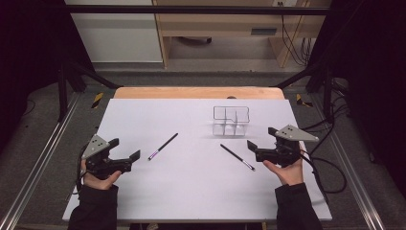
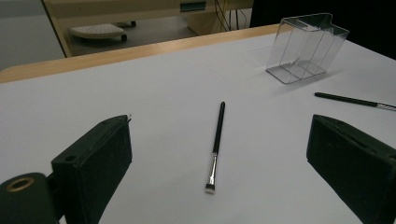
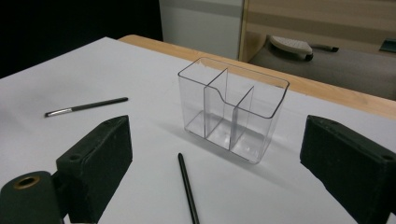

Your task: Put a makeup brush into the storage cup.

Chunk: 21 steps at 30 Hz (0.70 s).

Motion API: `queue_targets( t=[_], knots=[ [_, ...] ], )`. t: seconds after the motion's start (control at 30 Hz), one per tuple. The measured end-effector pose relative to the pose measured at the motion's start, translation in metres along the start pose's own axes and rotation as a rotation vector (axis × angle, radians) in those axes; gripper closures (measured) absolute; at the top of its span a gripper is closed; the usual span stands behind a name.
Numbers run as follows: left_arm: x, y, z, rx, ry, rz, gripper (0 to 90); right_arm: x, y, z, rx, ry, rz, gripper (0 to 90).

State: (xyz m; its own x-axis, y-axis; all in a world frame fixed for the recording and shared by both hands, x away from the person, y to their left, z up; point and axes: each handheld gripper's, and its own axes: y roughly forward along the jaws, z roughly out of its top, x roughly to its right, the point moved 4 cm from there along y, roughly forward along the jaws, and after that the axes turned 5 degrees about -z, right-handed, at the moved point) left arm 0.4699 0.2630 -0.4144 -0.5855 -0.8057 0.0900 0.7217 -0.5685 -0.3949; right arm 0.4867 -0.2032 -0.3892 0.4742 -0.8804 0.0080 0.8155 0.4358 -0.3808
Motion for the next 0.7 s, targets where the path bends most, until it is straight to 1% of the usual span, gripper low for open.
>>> queue_targets(
  t=[0.2,0.33,0.5,0.53,0.57,0.7],
  knots=[
    [-0.001,-0.001,0.001,0.002,0.001,0.004,5.8,-0.007,0.006,0.0,-0.052,-0.014,0.023,10.5],
    [-0.002,-0.001,0.001,-0.003,0.0,0.003,5.8,-0.009,0.009,0.0,-0.096,-0.042,0.015,11.0],
    [-0.002,-0.001,0.0,-0.005,0.0,0.003,5.8,-0.01,0.011,0.004,-0.108,-0.053,0.015,12.6],
    [-0.002,0.0,0.0,-0.005,-0.001,0.003,5.8,-0.01,0.013,0.004,-0.117,-0.054,0.017,12.9],
    [-0.002,0.0,0.0,-0.006,0.0,0.003,5.8,-0.011,0.017,0.005,-0.132,-0.07,0.017,13.3],
    [-0.002,0.002,-0.001,-0.013,0.0,0.002,5.8,-0.013,0.028,0.003,-0.182,-0.088,0.024,14.1]
  ],
)
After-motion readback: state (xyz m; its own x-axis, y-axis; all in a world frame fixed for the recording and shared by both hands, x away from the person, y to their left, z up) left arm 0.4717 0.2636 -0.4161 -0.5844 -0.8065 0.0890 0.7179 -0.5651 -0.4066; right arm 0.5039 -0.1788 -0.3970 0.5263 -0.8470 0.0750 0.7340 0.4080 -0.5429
